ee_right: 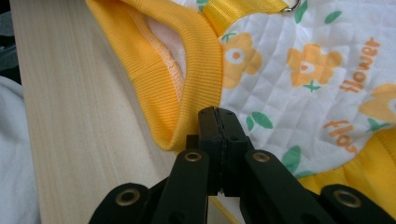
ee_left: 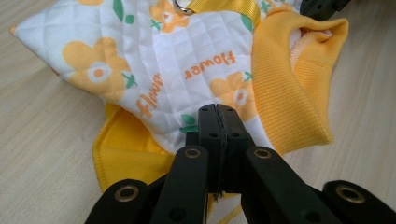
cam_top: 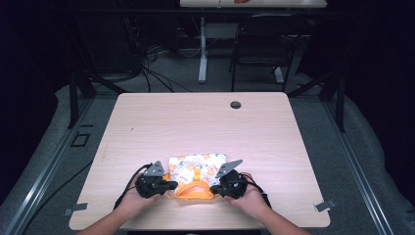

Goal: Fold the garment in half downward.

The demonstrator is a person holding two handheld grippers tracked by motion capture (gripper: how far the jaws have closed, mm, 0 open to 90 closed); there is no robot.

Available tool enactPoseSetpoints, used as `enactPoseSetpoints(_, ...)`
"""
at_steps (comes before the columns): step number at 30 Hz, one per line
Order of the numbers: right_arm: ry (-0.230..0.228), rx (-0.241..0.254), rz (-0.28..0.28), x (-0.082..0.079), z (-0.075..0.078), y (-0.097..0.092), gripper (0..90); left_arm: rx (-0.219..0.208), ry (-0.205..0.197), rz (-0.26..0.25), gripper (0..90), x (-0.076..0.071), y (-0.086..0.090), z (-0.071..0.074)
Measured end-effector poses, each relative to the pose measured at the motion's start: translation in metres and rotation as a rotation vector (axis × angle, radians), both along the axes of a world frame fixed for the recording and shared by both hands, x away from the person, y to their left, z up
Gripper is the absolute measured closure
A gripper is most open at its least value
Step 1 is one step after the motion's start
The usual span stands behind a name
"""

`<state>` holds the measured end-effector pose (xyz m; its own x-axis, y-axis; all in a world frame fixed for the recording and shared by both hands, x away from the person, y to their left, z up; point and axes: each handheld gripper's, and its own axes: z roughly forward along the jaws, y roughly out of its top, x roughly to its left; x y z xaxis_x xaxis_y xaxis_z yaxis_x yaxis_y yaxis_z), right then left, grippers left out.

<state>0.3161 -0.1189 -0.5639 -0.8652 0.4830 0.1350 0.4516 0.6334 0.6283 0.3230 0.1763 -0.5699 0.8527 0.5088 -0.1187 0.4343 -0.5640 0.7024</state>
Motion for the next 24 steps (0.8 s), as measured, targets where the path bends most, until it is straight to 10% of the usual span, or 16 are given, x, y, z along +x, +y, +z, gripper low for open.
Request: enactPoseSetpoints(24,-0.024,-0.036,-0.068,0.046,0.000,0.003,90.0,-0.032,0.020,0.113,89.7,0.044,0.001,-0.006)
